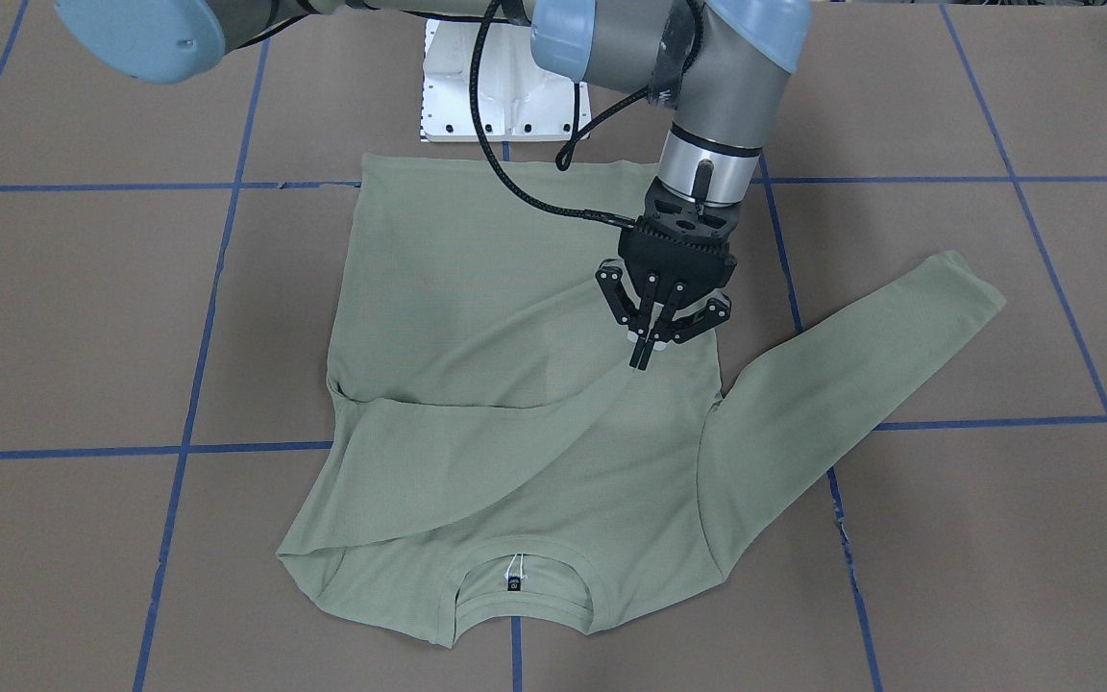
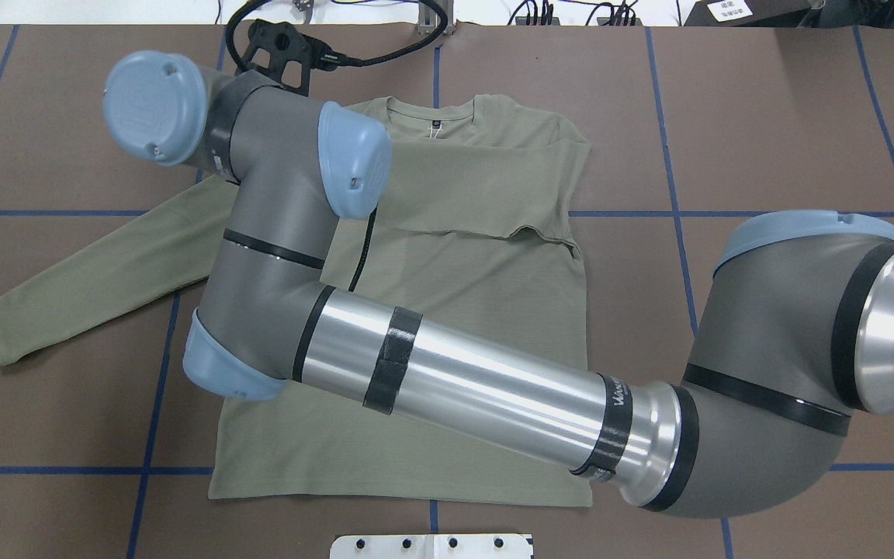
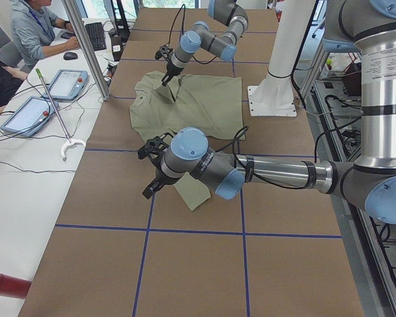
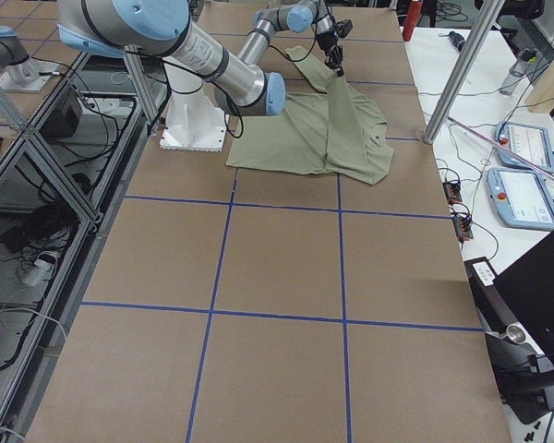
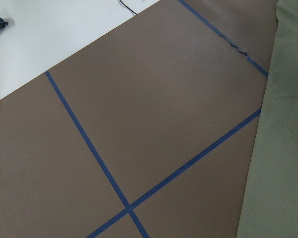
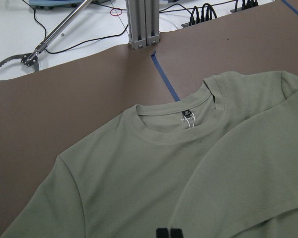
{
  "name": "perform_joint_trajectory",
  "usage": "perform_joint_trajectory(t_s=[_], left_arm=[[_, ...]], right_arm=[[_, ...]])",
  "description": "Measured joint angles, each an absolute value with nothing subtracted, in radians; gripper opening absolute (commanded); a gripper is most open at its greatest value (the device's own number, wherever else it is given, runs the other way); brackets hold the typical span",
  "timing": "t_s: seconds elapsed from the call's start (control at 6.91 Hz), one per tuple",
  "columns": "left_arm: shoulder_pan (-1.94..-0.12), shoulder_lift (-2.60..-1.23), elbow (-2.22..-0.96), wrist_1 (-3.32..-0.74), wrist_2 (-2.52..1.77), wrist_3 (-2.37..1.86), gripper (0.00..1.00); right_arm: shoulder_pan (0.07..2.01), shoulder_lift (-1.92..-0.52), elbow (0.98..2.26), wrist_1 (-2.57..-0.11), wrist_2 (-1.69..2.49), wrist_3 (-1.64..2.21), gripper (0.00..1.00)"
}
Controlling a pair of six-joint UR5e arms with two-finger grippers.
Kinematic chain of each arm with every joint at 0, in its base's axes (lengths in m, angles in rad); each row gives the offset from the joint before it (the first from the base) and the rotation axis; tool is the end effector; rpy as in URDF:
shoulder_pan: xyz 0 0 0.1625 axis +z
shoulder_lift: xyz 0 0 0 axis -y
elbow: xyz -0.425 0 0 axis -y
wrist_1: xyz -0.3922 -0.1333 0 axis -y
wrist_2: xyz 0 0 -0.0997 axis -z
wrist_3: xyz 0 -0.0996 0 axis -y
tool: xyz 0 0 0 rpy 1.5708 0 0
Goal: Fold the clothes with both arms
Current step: 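Carry the sleeve with the right gripper across the shirt body toward the left arm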
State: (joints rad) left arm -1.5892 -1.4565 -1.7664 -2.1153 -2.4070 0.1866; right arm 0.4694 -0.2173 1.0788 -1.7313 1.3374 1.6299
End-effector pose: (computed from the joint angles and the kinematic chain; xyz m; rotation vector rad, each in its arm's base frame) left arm -0.0679 -0.4612 0.5486 0.6713 0.7472 0.4153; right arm -0.6509 -0.5054 -0.0337 0.3666 -0.6471 0.5861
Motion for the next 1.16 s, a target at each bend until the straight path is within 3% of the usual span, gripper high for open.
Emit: perform_joint_trajectory(t_s=[0.14, 0.29, 0.43, 0.58, 0.87, 1.16], left_arm=[[-1.589, -1.455, -1.766, -2.115, -2.407, 0.187, 1.00], [-1.589, -1.455, -1.766, -2.115, -2.407, 0.187, 1.00], [-1.589, -1.454, -1.766, -2.115, -2.408, 0.186, 1.00], [-1.589, -1.454, -1.766, -2.115, -2.407, 0.186, 1.00], [-1.589, -1.454, -1.766, -2.115, -2.408, 0.184, 1.00], [-1.589, -1.457, -1.768, -2.116, -2.408, 0.184, 1.00]], right_arm=[[0.455, -0.214, 1.074, -1.727, 1.324, 1.640, 0.00], [0.451, -0.205, 1.060, -1.714, 1.310, 1.641, 0.17], [0.451, -0.190, 1.025, -1.671, 1.303, 1.639, 0.69], [0.454, -0.180, 0.990, -1.619, 1.299, 1.636, 0.89], [0.464, -0.140, 0.938, -1.577, 1.299, 1.633, 0.99], [0.514, -0.114, 0.918, -1.574, 1.381, 1.599, 1.00]])
